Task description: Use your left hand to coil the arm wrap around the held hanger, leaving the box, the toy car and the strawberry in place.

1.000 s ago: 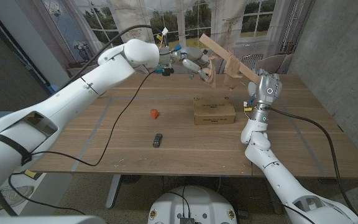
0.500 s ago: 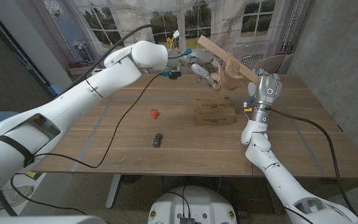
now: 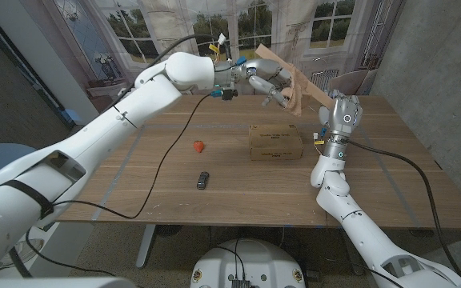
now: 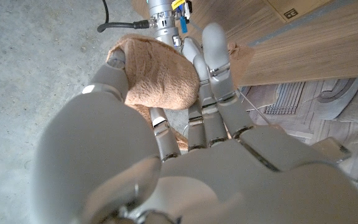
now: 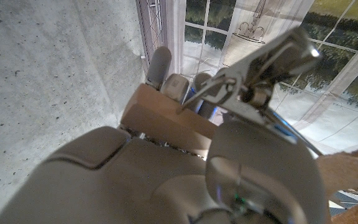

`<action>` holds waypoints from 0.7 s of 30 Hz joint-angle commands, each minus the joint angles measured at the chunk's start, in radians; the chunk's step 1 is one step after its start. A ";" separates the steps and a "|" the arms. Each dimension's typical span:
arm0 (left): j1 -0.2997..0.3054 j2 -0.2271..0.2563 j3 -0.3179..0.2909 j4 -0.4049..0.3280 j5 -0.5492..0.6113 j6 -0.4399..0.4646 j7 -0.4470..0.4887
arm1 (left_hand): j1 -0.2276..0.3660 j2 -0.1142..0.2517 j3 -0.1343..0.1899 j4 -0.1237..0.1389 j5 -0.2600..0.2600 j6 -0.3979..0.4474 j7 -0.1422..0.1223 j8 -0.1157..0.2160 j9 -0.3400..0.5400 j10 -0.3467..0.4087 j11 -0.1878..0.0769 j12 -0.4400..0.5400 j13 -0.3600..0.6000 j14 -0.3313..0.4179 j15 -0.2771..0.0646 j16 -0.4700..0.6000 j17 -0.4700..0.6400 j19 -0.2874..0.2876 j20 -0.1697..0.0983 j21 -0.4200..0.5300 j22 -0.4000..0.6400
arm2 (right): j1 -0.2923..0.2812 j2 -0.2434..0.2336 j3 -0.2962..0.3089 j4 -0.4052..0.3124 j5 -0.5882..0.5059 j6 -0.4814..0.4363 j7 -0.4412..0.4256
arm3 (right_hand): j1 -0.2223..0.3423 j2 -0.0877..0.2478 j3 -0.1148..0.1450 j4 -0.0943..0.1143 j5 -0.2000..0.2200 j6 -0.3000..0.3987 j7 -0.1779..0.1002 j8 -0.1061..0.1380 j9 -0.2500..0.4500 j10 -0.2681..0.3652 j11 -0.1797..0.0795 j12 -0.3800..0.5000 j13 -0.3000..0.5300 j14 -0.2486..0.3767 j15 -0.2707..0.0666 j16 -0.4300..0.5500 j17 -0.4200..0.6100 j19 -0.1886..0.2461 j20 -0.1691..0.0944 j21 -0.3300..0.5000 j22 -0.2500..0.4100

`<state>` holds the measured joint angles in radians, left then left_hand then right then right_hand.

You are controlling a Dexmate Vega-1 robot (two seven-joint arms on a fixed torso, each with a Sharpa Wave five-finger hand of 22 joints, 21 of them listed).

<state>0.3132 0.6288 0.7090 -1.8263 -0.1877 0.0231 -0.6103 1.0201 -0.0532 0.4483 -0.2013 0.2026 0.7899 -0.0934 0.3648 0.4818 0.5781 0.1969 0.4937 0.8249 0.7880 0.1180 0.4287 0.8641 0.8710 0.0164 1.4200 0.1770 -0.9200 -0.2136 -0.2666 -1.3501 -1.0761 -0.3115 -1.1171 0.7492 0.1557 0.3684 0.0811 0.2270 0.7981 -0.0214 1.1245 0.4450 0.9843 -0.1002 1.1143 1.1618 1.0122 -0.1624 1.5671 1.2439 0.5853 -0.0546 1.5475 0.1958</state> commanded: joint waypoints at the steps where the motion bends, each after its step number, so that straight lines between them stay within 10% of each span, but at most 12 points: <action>1: 0.054 -0.023 -0.048 0.016 -0.084 -0.092 0.082 | 0.113 0.180 0.071 0.056 -0.006 0.106 0.088 -0.003 0.001 0.365 -0.312 0.004 0.002 0.409 -0.336 0.002 0.002 -0.233 -0.183 0.003 0.002 | -0.004 -0.018 -0.015 -0.007 0.013 -0.005 0.000 | 0.000 0.007 -0.004 0.002 0.003 -0.006 -0.001 0.006 0.001 0.002 -0.002 0.001 0.000 0.000 -0.048 0.000 0.002 0.007 -0.063 0.002 0.000; 13: 0.178 -0.005 -0.096 -0.155 0.234 -0.072 0.465 | 0.112 0.178 0.074 0.054 -0.008 0.110 0.085 -0.012 -0.005 0.370 -0.318 -0.004 -0.008 0.403 -0.336 -0.002 0.002 -0.244 -0.184 0.001 0.002 | 0.007 -0.057 -0.063 -0.006 0.049 -0.023 0.000 | -0.001 0.007 -0.006 0.003 0.003 -0.007 -0.002 0.008 0.001 0.001 -0.004 0.002 0.002 -0.001 -0.047 0.000 0.002 0.006 -0.063 0.002 0.000; 21: 0.174 -0.011 -0.083 -0.199 0.395 -0.019 0.528 | 0.104 0.173 0.074 0.056 -0.009 0.118 0.074 -0.018 -0.011 0.373 -0.322 -0.010 -0.014 0.390 -0.337 -0.008 0.004 -0.268 -0.179 -0.004 0.002 | 0.013 -0.096 -0.094 -0.008 0.063 -0.008 0.000 | -0.001 0.006 -0.006 0.003 0.003 -0.006 -0.003 0.009 0.000 -0.002 -0.005 0.002 0.003 -0.002 -0.047 0.000 0.002 -0.001 -0.065 0.000 0.000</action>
<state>0.4586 0.6217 0.6293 -1.9525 0.0046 -0.0399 -0.2276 1.0201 -0.0532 0.4563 -0.2093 0.1920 0.8100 -0.1012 0.3495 0.4709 0.5813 0.2000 0.4823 0.8103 0.7881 0.1180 0.4214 0.8642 0.8710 0.0164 1.4200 0.1770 -0.9154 -0.2646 -0.3205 -1.3563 -1.0347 -0.3277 -1.1170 0.7486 0.1557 0.3641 0.0854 0.2270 0.7927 -0.0197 1.1248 0.4450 0.9844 -0.1001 1.1143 1.1600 1.0124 -0.1625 1.5681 1.2441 0.5853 -0.0547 1.5475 0.1958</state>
